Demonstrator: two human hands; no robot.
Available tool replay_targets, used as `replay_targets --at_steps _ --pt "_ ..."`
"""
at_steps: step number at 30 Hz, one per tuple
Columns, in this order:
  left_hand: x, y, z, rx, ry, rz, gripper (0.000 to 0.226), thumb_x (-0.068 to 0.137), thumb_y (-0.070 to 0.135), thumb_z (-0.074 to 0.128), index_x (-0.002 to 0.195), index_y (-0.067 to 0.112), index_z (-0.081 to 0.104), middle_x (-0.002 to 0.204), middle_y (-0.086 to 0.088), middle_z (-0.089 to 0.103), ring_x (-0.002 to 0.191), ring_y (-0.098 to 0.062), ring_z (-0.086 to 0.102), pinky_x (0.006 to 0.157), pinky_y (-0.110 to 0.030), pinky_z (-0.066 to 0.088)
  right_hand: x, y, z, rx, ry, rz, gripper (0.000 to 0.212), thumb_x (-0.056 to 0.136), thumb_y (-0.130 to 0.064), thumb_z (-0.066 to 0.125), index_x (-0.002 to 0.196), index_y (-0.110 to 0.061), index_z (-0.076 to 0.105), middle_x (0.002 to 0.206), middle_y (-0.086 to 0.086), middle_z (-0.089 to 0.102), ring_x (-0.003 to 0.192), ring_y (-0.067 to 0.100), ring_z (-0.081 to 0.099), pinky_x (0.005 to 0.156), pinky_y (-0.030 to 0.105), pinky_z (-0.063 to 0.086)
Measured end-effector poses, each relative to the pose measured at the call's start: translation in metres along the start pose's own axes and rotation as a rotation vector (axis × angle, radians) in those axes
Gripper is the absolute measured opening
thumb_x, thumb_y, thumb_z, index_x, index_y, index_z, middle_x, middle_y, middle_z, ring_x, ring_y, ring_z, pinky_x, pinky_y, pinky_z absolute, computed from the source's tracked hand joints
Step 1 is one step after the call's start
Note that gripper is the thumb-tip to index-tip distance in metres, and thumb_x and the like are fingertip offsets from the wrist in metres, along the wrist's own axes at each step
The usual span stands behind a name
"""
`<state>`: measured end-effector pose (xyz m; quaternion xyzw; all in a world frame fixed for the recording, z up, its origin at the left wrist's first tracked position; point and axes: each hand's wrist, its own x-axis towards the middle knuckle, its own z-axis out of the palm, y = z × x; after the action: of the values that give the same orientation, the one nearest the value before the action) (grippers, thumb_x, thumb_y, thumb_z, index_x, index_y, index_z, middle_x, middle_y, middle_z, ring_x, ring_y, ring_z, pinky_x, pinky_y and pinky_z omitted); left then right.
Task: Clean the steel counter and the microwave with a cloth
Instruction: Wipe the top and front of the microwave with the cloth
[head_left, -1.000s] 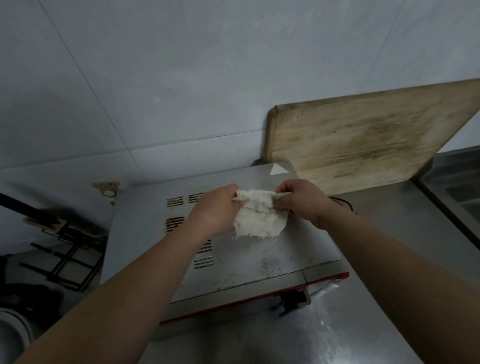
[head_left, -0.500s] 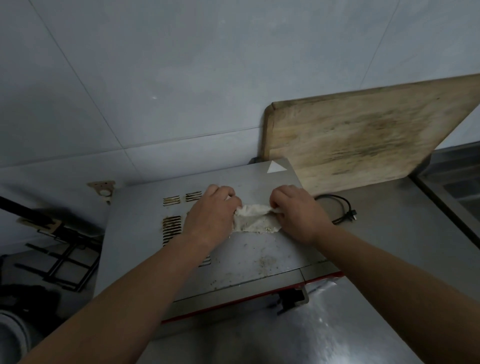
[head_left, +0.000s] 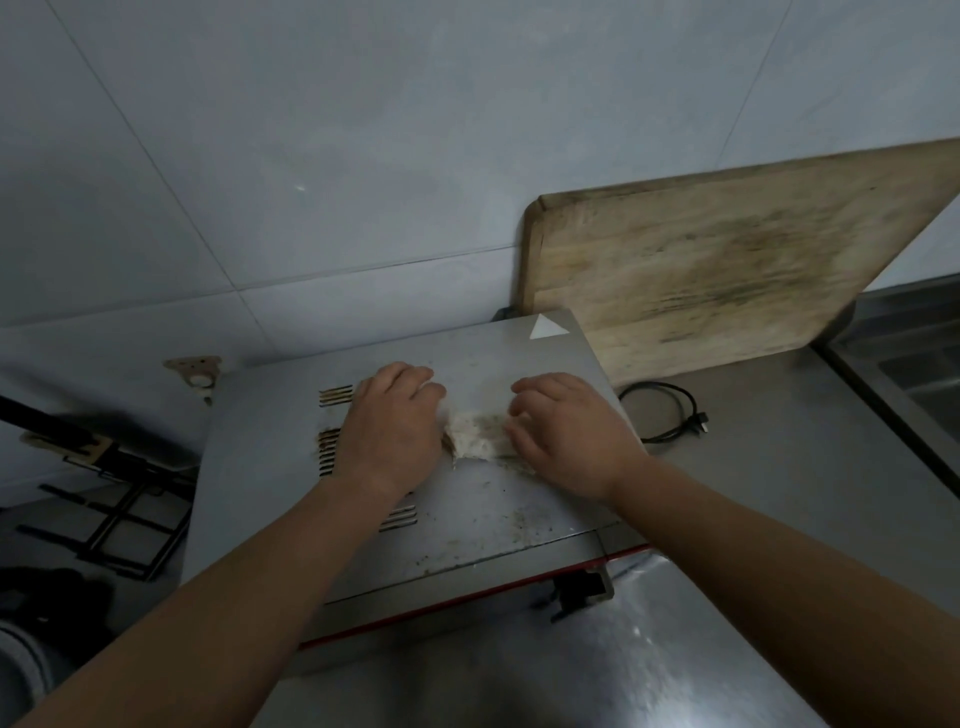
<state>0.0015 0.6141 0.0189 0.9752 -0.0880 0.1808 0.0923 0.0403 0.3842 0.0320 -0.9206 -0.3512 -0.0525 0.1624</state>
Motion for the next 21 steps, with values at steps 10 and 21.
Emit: replay_targets --at_steps 10,21 --pt "-0.013 -0.022 -0.001 0.126 -0.420 -0.531 0.067 0.098 0.063 0.019 0.157 0.032 0.016 0.168 -0.005 0.000 0.153 -0.031 -0.009 0.120 -0.060 -0.001 -0.021 -0.070 0.028 -0.206 -0.330 0.199 0.090 0.091 -0.074 0.006 0.157 -0.013 -0.005 0.164 0.013 -0.008 0.150 0.030 -0.014 0.118 0.055 -0.010" --pt "-0.022 -0.029 0.007 0.087 -0.470 -0.578 0.072 0.093 0.073 0.006 0.157 0.041 -0.005 0.166 0.000 -0.016 0.151 -0.027 -0.019 0.119 -0.058 -0.009 -0.005 -0.072 0.035 -0.173 -0.404 0.310 0.094 0.086 -0.080 0.003 0.156 -0.018 -0.009 0.163 0.008 -0.018 0.148 0.032 -0.021 0.114 0.064 -0.010"
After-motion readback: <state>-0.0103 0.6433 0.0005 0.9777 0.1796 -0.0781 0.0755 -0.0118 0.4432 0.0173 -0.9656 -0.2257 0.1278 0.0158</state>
